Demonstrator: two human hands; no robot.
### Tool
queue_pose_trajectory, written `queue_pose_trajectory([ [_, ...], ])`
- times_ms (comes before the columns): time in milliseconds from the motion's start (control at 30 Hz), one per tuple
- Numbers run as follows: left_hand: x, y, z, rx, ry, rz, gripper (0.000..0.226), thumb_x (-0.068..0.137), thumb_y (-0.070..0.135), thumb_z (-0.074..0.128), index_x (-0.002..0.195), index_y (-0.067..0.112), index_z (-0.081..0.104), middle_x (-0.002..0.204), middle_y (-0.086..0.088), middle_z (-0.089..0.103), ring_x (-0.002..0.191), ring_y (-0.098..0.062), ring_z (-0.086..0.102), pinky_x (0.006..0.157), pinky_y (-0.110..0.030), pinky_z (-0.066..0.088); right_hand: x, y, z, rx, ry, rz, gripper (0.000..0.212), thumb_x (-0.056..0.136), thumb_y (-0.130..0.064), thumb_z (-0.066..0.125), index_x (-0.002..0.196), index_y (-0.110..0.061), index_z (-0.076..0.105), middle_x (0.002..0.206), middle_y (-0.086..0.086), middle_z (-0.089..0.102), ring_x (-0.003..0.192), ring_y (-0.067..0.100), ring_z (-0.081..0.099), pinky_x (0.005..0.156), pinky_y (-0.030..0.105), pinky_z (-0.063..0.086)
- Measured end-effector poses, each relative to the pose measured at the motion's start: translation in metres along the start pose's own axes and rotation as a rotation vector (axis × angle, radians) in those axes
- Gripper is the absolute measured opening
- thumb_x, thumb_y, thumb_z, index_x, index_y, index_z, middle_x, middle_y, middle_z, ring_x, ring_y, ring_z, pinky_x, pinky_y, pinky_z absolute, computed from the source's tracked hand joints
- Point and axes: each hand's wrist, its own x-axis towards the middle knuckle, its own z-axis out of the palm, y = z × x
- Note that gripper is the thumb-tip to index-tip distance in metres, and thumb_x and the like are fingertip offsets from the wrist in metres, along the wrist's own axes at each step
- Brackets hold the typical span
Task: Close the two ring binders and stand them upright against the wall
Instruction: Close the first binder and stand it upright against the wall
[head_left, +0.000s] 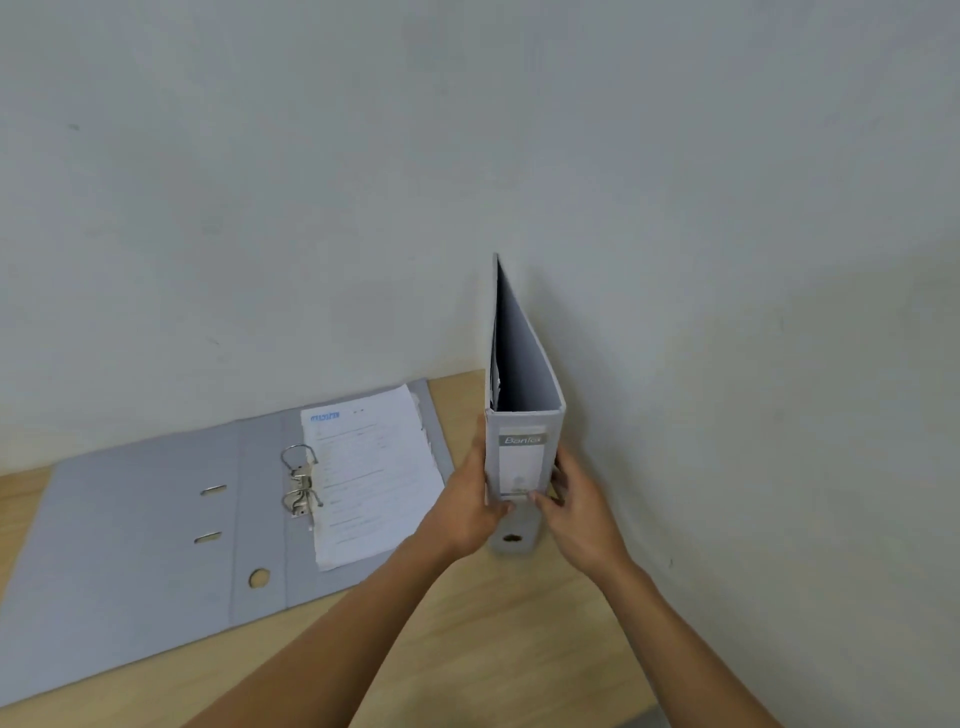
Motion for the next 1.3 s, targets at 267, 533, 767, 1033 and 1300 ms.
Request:
queue_pose_trajectory([
  [267,0.072,0.006,0.004,0.029,-0.016,-0.085,0.119,0.087,0.024,0.075,0.158,0.024,-0.021,0.150,-0.010,0.052,0.131,-0.032,0.057,0.105,-0.048,0.051,0.048,-0.009,0.010,-0.131,0.354,0.121,0.033,0.090,-0.007,0.066,0.117,-0.027,0.064,0.095,-0.002,0.069,0.085,0.016,0.069,0.076,0.037,0.061],
  [533,0.116,0.007,-0.007,0.097,-0.088,-0.101,0.123,0.087,0.021,0.076,0.157,0.018,-0.026,0.148,-0.019,0.053,0.129,-0.038,0.057,0.107,-0.048,0.047,0.080,-0.014,0.010,0.005,0.446,0.203,0.036,0.091,-0.010,0.067,0.126,-0.012,0.059,0.098,0.005,0.070,0.083,0.013,0.069,0.073,0.019,0.057],
  [767,0.119,0.012,0.009,0.097,-0.078,-0.120,0.115,0.092,0.017,0.069,0.155,0.015,-0.028,0.151,-0.018,0.048,0.130,-0.037,0.056,0.107,-0.041,0.045,0.068,-0.010,0.018,0.186,0.538,0.181,0.062,0.089,-0.010,0.072,0.145,-0.015,0.045,0.117,0.005,0.068,0.096,0.006,0.069,0.077,0.008,0.055],
  [1033,0.113,0.009,0.011,0.028,-0.077,-0.240,0.109,0.090,0.030,0.072,0.161,0.017,-0.010,0.161,-0.014,0.036,0.143,-0.035,0.044,0.115,-0.047,0.041,0.048,-0.013,0.013,0.315,0.420,0.177,0.060,0.093,-0.007,0.067,0.146,-0.019,0.041,0.135,0.003,0.061,0.123,0.017,0.063,0.100,0.033,0.055],
  [1300,0.094,0.011,0.005,0.057,0.021,-0.222,0.076,0.094,0.002,0.063,0.158,0.018,0.025,0.155,-0.007,0.047,0.124,-0.031,0.064,0.098,-0.041,0.056,0.043,-0.010,-0.010,0.263,0.330,0.163,0.056,0.090,-0.009,0.070,0.141,-0.017,0.049,0.133,0.001,0.061,0.122,0.019,0.062,0.099,0.034,0.054],
])
